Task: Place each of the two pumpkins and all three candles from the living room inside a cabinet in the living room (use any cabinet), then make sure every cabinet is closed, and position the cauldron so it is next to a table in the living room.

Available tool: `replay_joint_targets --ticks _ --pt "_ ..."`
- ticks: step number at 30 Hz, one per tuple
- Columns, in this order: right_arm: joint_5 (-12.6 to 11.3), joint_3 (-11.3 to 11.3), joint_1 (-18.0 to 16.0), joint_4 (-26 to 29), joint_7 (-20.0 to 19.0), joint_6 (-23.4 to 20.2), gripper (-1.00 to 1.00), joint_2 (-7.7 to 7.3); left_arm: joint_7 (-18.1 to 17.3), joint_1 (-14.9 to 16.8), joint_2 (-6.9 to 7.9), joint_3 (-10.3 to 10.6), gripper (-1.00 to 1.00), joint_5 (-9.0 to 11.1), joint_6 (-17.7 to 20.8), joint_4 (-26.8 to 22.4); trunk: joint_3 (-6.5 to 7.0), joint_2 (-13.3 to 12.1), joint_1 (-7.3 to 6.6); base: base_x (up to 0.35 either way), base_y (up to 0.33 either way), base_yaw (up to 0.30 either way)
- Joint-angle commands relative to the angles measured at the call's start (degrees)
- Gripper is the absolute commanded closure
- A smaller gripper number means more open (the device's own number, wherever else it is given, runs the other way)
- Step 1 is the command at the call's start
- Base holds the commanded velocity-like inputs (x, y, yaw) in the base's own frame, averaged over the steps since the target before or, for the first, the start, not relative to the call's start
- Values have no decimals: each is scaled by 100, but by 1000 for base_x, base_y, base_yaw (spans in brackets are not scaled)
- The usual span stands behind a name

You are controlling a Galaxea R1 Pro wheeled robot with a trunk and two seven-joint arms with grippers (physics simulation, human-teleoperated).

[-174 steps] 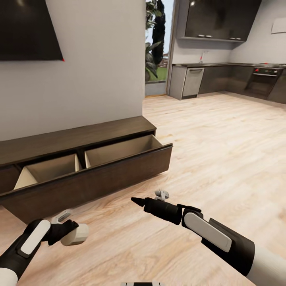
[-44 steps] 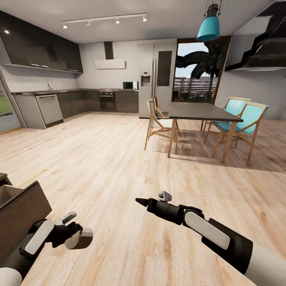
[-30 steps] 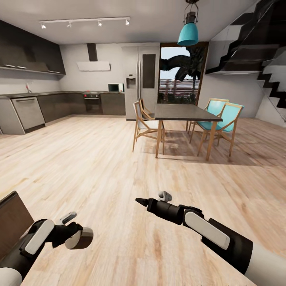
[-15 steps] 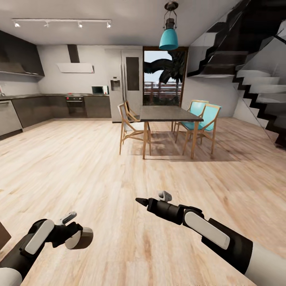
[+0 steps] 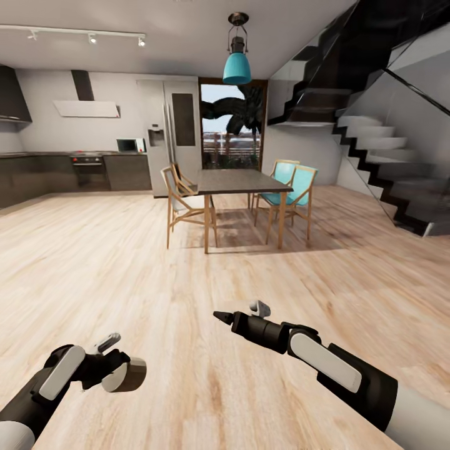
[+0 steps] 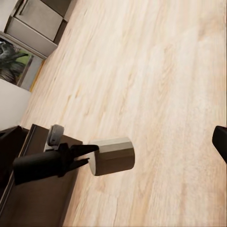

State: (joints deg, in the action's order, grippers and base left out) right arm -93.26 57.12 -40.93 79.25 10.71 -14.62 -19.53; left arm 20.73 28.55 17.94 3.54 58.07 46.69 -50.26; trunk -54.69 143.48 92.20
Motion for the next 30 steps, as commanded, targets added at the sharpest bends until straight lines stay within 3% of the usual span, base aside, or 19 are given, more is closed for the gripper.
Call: replay_joint_targets --ticks 1,30 --pt "-49 10 -10 6 37 3 -100 -4 54 2 8 17 100 73 -2 -10 0 3 -1 0 0 -243" --pt "-43 10 -7 3 37 3 -100 -5 54 2 8 16 100 73 -2 -10 170 3 -1 0 0 -243"
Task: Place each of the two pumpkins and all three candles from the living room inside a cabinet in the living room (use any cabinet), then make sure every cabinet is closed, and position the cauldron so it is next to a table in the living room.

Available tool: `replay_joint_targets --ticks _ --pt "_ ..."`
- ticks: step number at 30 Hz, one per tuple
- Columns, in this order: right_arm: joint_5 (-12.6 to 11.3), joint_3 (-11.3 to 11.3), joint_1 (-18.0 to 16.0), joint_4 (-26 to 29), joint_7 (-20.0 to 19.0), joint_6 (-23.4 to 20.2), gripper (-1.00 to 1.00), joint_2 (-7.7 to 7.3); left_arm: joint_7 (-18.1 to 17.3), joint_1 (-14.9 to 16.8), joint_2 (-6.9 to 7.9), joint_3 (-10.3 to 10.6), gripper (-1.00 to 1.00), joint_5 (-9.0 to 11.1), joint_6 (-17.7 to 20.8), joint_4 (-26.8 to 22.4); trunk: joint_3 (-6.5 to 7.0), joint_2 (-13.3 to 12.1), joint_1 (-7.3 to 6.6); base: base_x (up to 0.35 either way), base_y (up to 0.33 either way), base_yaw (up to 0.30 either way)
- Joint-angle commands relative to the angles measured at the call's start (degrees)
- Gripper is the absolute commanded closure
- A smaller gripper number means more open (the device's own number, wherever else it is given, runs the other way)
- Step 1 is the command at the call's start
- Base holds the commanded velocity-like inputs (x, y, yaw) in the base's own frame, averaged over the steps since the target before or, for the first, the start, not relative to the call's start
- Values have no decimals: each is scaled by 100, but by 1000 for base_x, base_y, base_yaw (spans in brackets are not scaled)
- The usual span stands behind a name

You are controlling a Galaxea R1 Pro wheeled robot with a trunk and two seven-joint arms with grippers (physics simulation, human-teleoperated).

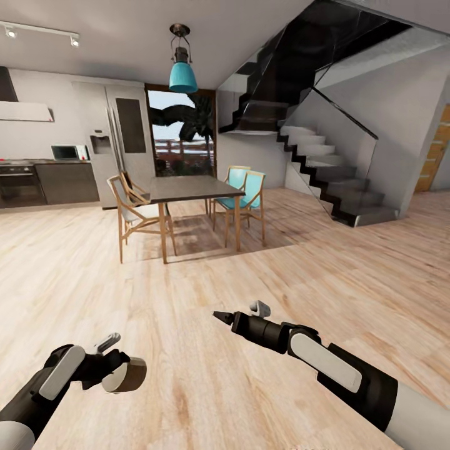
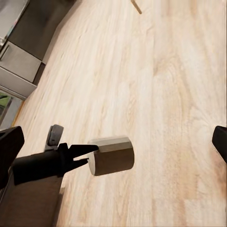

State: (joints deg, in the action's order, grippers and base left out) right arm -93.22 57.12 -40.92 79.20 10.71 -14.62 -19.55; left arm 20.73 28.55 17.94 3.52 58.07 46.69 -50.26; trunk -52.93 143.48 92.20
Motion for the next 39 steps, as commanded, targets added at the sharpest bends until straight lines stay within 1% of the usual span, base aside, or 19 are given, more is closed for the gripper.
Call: replay_joint_targets --ticks 1,9,13,31,32,35,36,37,39 --pt "-47 10 -11 4 37 3 -100 -3 54 2 7 17 100 73 -2 -10 0 3 -1 0 0 -243" --pt "-50 10 -11 -29 37 3 -100 -4 54 2 8 38 100 73 -2 -17 46 3 -1 3 0 -243" --pt "-50 10 -11 -68 29 3 -100 -4 59 2 8 63 100 55 -4 -19 64 3 -1 159 0 -191" --pt "-60 7 -13 -116 36 8 -100 -4 62 2 8 79 100 37 -2 -19 56 3 -1 285 -22 -8" --pt "-91 5 -13 -119 37 6 -100 -3 62 2 8 79 100 37 -2 -19 49 3 -1 244 -91 0" --pt "-431 2 -10 -123 34 4 -100 -3 62 2 8 79 100 37 -2 -19 23 3 -1 188 -101 0" --pt "-505 2 -11 -125 32 3 -100 -4 62 2 8 79 100 37 -2 -19 14 3 -1 143 -100 0" --pt "-570 1 -11 -134 27 3 -100 -4 62 2 6 79 100 39 -2 -19 5 3 -1 85 -74 0" --pt "-613 1 -12 -149 17 3 -100 -3 62 2 3 79 100 43 -2 -19 -14 3 -1 44 -39 0"
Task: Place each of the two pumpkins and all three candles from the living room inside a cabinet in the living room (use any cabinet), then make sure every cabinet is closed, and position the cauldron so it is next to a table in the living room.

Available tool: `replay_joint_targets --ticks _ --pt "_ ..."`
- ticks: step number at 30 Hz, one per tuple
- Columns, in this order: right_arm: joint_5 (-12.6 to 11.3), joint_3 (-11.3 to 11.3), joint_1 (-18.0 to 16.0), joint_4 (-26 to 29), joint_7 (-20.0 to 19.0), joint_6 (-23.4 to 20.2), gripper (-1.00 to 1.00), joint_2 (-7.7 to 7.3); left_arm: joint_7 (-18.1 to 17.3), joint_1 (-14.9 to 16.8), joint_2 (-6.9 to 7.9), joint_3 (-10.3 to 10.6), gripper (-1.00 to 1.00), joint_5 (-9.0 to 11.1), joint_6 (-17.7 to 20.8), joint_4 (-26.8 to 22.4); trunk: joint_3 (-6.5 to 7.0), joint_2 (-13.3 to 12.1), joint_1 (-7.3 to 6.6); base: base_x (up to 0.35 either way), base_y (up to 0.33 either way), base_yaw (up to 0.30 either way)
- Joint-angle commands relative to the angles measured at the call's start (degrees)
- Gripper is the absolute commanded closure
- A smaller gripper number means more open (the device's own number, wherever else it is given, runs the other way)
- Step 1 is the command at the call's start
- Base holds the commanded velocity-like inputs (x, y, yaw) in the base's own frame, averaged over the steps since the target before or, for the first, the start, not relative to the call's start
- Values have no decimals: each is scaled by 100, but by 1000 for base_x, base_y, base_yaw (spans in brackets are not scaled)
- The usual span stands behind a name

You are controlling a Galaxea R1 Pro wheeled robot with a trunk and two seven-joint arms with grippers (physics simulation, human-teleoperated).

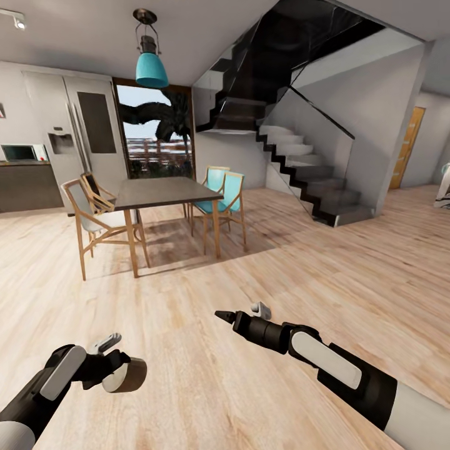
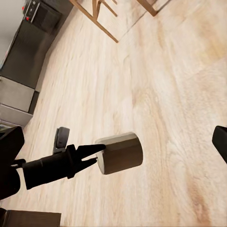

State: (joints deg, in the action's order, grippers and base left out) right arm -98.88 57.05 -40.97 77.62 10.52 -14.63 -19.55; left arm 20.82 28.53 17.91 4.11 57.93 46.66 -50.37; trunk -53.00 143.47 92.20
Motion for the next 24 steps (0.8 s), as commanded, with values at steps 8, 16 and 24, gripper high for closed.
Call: replay_joint_targets --ticks 8,16,24 --pt "-77 8 -8 -79 21 -5 -100 -4 54 3 9 19 100 55 1 -8 -81 3 -1 12 -7 0" --pt "-79 11 -8 -82 36 9 -100 -5 62 3 4 28 100 25 1 -2 -113 3 -1 211 -105 0" --pt "-76 15 -6 -90 23 12 -100 -5 63 3 2 36 100 25 1 -4 -113 3 -1 266 -149 -71"
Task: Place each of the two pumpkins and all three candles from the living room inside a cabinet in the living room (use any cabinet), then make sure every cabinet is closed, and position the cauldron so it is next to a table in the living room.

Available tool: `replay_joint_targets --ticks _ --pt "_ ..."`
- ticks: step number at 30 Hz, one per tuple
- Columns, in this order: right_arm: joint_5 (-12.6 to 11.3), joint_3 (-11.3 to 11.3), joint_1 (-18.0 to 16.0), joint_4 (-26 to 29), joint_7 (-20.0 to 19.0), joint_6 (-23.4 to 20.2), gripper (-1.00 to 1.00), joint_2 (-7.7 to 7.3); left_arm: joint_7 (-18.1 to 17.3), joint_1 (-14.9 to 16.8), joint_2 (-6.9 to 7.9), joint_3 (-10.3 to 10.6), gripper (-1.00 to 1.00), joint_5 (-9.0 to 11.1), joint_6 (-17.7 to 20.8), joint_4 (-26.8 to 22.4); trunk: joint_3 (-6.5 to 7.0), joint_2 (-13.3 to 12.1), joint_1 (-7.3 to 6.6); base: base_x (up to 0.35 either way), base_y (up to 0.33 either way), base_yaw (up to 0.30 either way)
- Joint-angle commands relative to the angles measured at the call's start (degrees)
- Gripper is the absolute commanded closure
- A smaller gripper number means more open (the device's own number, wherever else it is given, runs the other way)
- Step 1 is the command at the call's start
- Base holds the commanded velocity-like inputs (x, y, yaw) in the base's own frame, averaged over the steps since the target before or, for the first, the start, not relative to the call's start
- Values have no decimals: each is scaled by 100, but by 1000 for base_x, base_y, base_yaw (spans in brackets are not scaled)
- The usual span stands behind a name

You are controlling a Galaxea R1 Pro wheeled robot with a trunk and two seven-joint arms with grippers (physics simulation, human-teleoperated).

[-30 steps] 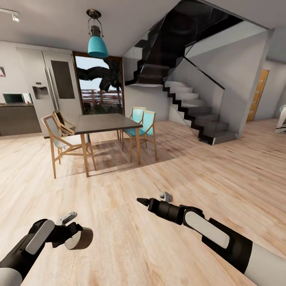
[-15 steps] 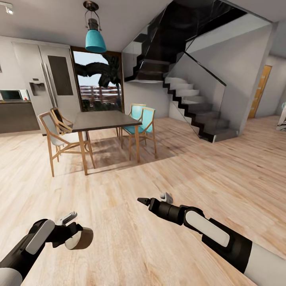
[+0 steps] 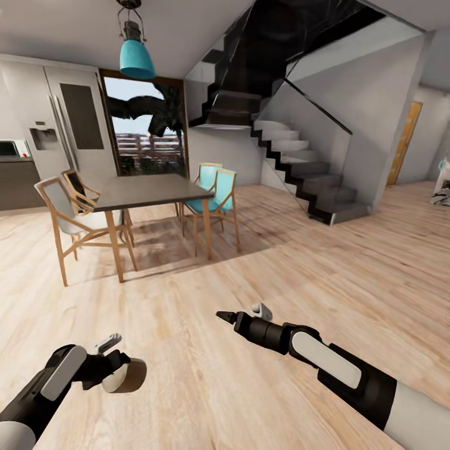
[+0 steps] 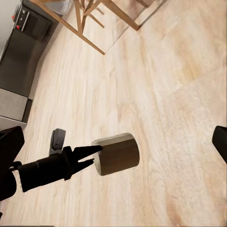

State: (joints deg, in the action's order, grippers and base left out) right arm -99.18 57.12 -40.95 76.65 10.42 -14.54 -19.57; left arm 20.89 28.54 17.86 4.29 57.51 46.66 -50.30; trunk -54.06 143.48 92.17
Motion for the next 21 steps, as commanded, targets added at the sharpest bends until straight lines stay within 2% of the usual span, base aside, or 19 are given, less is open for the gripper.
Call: replay_joint_targets --ticks 1,5,10,21 --pt "-49 9 -8 4 29 3 -100 -2 55 2 7 18 100 67 1 -9 -6 3 2 266 -160 -250" --pt "-52 10 -9 -22 -62 3 -100 -3 55 2 7 19 100 67 1 -14 -6 3 2 265 -163 -277" --pt "-57 10 -6 -214 -359 -3 -100 -3 55 2 9 19 100 67 1 -14 -6 3 2 210 -149 -291" --pt "-58 10 -9 -289 -440 -5 -100 -3 49 2 12 14 100 67 1 -10 -6 3 2 23 -18 -293"
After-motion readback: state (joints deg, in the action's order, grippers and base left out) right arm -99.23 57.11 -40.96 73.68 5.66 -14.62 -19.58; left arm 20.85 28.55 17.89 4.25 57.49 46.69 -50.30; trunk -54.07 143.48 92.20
